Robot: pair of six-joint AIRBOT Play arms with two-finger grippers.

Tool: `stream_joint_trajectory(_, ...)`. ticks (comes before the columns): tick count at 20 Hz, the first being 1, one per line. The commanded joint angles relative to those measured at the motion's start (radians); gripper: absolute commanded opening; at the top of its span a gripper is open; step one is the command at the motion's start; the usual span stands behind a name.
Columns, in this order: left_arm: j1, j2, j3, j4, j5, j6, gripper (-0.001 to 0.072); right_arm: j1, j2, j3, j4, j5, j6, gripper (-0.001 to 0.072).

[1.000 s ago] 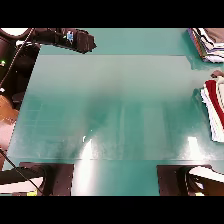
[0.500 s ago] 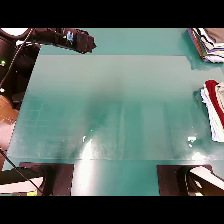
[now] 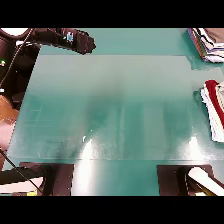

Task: Fold the shirts.

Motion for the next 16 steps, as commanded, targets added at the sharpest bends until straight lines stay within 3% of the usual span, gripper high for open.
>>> stream_joint_trajectory(1, 0.0, 0.0, 0.0, -0.002, -0.008, -0.003, 0.0028, 0.316, -0.002, 0.071, 0.067, -0.034, 0.002, 0.049)
stream_joint_trajectory(7, 0.0, 0.0, 0.0, -0.003, 0.055, -0.003, 0.0028, 0.712, -0.044, 0.072, 0.06, -0.065, 0.001, 0.0424)
stream_joint_trajectory(8, 0.0, 0.0, 0.0, -0.003, 0.062, -0.003, 0.0028, 0.754, -0.054, 0.072, 0.06, -0.063, 0.0, 0.0318)
stream_joint_trajectory(9, 0.0, 0.0, 0.0, -0.003, 0.068, -0.003, 0.0028, 0.792, -0.063, 0.072, 0.06, -0.06, 0.0, 0.0087)
stream_joint_trajectory(10, 0.0, 0.0, 0.0, -0.003, 0.075, -0.003, 0.0028, 0.821, -0.071, 0.072, 0.06, -0.059, 0.0, 0.0021)
stream_joint_trajectory(16, 0.0, 0.0, 0.0, -0.003, 0.082, -0.003, 0.0028, 0.877, -0.083, 0.072, 0.06, -0.059, 0.0, 0.0021)
